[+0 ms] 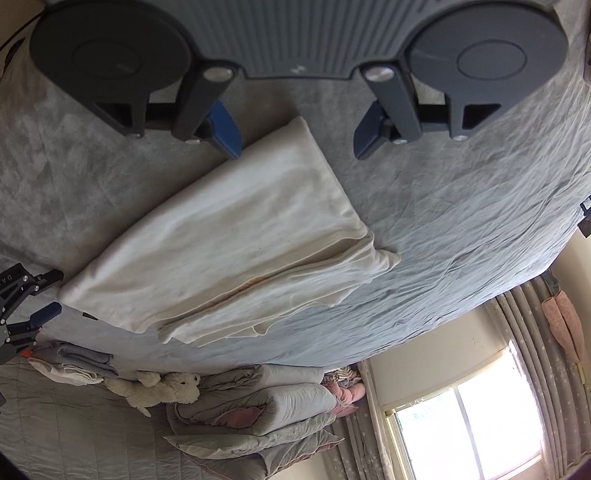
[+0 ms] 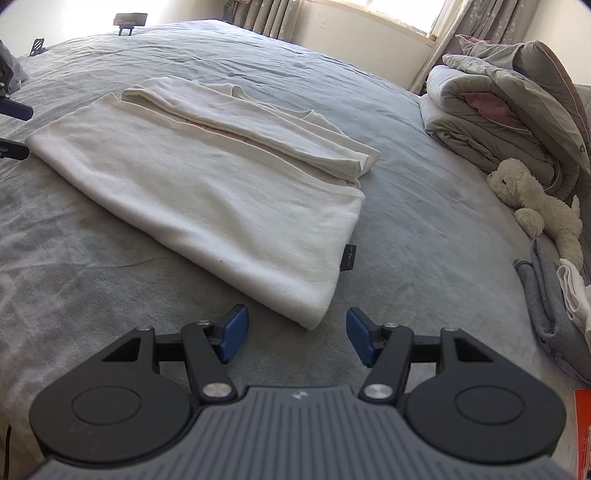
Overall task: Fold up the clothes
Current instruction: 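Move both open grippers to the shirt's side edge, then pinch the shirt side edge with the left gripper while the right gripper pinches it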
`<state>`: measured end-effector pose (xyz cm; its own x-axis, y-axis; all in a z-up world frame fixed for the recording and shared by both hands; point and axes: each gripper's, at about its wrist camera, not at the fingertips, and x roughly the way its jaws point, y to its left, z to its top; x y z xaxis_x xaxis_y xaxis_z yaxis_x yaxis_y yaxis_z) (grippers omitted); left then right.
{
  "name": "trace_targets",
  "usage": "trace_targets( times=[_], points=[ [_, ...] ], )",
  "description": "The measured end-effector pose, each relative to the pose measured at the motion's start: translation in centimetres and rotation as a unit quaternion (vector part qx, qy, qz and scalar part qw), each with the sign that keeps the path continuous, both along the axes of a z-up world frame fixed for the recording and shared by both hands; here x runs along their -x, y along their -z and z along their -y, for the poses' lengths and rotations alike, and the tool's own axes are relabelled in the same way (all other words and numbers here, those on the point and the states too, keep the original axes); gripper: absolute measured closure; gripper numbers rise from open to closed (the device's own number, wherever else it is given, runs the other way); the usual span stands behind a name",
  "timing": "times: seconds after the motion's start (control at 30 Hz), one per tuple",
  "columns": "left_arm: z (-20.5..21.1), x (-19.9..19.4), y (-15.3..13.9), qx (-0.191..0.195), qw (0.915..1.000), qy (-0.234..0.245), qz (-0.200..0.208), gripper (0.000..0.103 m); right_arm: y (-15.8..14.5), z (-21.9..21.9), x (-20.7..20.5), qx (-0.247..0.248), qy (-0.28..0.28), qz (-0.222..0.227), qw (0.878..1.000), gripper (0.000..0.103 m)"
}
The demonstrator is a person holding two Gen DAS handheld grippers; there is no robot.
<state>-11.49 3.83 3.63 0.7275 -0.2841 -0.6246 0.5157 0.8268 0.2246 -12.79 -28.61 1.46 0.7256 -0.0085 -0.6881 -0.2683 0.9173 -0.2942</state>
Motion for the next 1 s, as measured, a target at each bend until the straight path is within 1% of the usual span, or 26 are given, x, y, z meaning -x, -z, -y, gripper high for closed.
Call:
trace_targets(
  times=[0.07,0.17,0.33,0.47,0.7,0.83,0.9,1.0],
  points=[
    [0.0,-0.3,0.3,-0.001,0.9996,-0.016,-0.021,0.033,0.2,-0.3,-0.2,0.006,0.0,0.003,1.0,0.042],
    [-0.2,-0.4,0.4,0.005,0.999,-0.029,-0.034,0.033,0.3,-0.6,-0.3,0.011,0.004,0.009,1.0,0.042],
    [-0.4,-0.6,0.3,-0.006,0.9987,-0.043,-0.025,0.033,0.2,-1.0,-0.3,0.024,0.006,0.025,0.999,0.043],
    [-0.5,-0.4,-0.2,-0.017,0.9991,-0.039,-0.005,0.033,-0.3,-0.8,-0.6,0.017,0.016,0.041,0.999,0.043],
    [-0.1,1.1,-0.9,-0.017,0.9995,0.018,0.019,0.034,-1.3,-0.7,-0.9,0.0,0.023,0.067,0.998,0.043],
    [0.3,2.3,-1.4,-0.026,0.996,0.061,0.059,0.035,-1.6,-0.6,-1.0,-0.004,0.026,0.074,0.997,0.043],
    [0.7,2.5,-1.2,-0.042,0.9932,0.082,0.071,0.035,-1.7,-0.6,-1.0,-0.003,0.025,0.077,0.997,0.043],
    [1.4,2.4,-0.5,-0.074,0.9861,0.121,0.087,0.036,-1.7,-0.7,-1.1,0.005,0.019,0.082,0.996,0.043]
  ],
)
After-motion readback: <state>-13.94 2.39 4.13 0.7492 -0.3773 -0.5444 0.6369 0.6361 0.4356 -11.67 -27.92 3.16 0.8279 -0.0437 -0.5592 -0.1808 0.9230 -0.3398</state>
